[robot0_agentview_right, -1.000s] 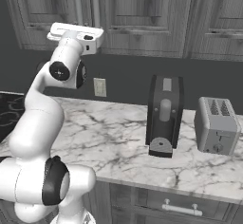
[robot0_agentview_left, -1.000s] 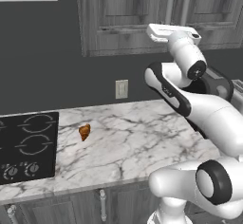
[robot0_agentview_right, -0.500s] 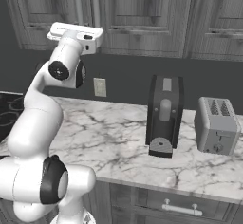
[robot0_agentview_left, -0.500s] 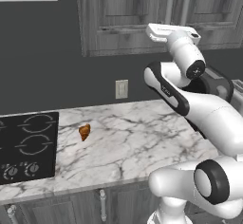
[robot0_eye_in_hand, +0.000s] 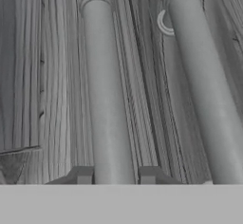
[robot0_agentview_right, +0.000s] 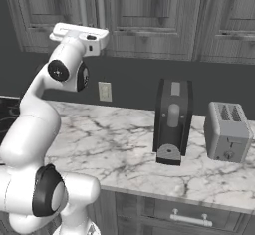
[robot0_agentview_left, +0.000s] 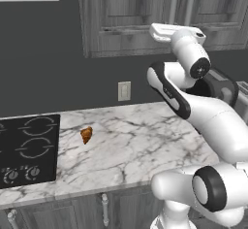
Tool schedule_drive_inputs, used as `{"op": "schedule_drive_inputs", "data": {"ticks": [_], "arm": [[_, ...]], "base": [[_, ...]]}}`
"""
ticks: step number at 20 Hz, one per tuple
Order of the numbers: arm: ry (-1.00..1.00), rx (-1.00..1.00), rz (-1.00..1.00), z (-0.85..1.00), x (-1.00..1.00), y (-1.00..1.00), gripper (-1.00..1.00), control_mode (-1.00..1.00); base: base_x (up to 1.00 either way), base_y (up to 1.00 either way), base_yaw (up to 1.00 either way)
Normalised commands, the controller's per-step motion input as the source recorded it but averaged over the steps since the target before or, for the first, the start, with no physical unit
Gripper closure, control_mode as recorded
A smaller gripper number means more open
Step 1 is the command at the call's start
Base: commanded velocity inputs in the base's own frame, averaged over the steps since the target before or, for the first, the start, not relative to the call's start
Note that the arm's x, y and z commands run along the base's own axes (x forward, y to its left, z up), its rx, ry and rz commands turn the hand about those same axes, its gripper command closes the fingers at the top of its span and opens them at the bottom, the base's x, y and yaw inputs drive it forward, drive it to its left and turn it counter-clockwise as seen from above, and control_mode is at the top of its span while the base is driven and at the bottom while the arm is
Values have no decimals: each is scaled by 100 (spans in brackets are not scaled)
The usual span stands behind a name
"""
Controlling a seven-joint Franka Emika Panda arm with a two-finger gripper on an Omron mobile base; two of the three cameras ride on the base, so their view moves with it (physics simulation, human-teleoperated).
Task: Pick the sponge and dish brush from the cabinet and place them on the counter.
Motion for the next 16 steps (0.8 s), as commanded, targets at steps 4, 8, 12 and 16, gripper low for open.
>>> {"op": "schedule_drive_inputs", "data": {"ticks": [4, 8, 12, 16], "arm": [[12, 3, -3, 44, -47, -17, 100, -100], [4, 1, -1, 27, -65, -18, 100, -100], [4, 1, -1, 28, -67, -15, 100, -100], [5, 0, -1, 34, -69, -10, 100, -100]], "base": [[0, 0, 0], [0, 0, 0], [0, 0, 0], [0, 0, 0]]}}
